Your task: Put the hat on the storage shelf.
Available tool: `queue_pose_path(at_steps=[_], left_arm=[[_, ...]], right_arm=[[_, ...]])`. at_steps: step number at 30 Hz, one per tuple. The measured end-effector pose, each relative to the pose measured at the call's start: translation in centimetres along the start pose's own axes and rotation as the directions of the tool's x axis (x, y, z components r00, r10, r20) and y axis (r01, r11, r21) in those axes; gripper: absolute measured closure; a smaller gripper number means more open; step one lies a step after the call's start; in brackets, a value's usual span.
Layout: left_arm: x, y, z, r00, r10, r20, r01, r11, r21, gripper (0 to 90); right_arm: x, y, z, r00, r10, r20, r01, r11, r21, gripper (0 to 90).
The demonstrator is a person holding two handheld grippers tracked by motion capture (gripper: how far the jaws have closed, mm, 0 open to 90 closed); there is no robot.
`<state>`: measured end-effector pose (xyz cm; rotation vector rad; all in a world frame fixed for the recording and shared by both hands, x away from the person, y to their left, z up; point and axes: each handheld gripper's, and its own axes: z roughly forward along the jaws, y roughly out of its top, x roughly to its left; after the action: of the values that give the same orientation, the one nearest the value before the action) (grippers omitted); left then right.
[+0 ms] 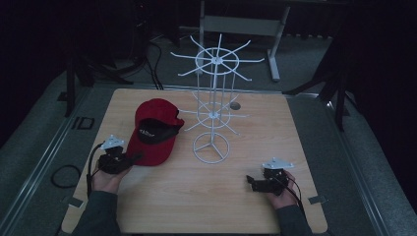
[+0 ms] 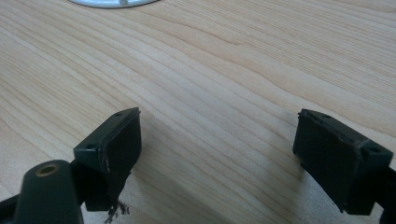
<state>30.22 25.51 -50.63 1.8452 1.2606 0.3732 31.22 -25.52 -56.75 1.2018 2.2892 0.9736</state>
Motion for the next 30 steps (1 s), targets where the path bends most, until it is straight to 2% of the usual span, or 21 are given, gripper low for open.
queue_pose_path(at_steps=[19, 30], left_arm=[[-0.2, 1.0, -1.0, 0.9986, -0.012, -0.051, 0.008, 0.9972, -0.074, 85.7], [-0.3, 1.9, -1.8, 0.9972, -0.031, -0.068, 0.021, 0.9892, -0.145, 85.8]], right_arm=[[0.0, 0.0, 0.0, 1.0000, -0.002, 0.000, 0.002, 1.000, 0.000, 15.1], [0.0, 0.0, 0.0, 1.0000, -0.001, 0.000, 0.001, 1.000, -0.001, 15.1]])
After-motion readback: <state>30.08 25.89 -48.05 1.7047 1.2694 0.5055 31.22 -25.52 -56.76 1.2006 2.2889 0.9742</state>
